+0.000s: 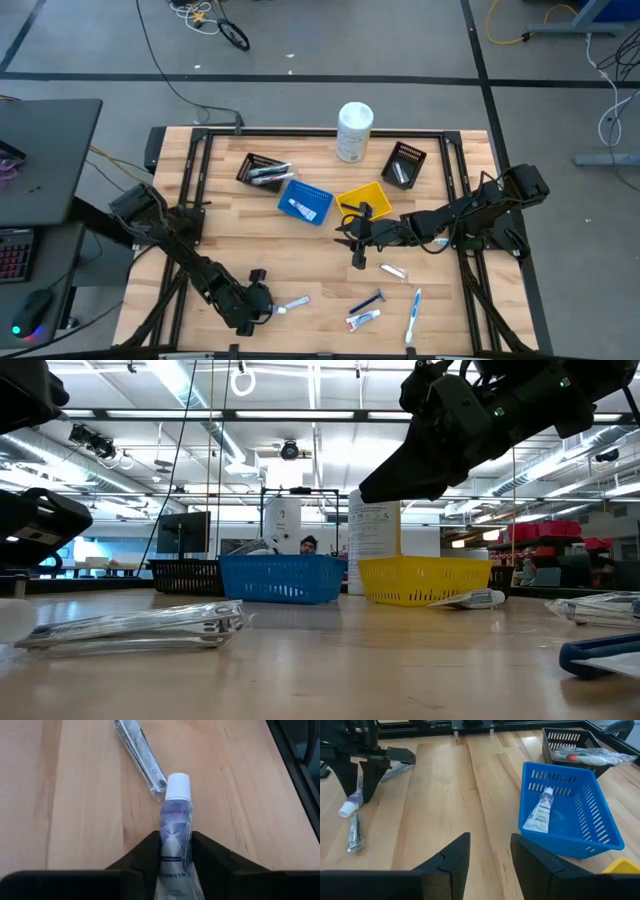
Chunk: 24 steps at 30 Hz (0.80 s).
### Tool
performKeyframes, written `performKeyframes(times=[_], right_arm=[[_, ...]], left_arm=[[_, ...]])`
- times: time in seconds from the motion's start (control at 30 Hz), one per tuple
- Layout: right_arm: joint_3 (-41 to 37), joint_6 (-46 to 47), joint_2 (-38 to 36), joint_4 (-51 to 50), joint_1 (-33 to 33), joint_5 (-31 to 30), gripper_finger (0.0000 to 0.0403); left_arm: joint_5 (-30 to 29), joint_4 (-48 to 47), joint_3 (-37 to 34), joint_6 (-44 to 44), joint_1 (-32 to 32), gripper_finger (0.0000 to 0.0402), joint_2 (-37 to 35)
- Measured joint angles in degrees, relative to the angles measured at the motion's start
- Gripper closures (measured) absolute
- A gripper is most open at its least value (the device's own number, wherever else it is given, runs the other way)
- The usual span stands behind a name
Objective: Pick & Place Travel size toiletries
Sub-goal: Put the white toothpaste into the blue bin
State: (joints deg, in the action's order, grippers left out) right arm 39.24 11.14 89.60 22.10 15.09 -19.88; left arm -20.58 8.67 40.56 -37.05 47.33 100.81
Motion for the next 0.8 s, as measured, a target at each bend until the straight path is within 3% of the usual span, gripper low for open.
performKeyframes(times=[0.17,0.4,0.6,0.8], right_arm=[[0.0,0.0,0.0,0.01,0.0,0.0,0.0254],[0.0,0.02,0.0,0.01,0.0,0.0,0.0254],[0.0,0.02,0.0,0.3,0.0,0.0,0.0254],[0.0,0.56,0.0,0.45,0.0,0.42,0.0254]], left_arm=[[0.53,-1.13,-0.25,-0.17,-1.41,0.0316,-2.48],[-4.3,-4.93,-0.22,5.07,-6.58,0.0336,-10.07],[-17.35,-7.36,-0.13,17.89,-18.03,0.0339,-15.27],[-7.26,-5.77,-0.17,36.82,-35.18,0.0339,-16.02]])
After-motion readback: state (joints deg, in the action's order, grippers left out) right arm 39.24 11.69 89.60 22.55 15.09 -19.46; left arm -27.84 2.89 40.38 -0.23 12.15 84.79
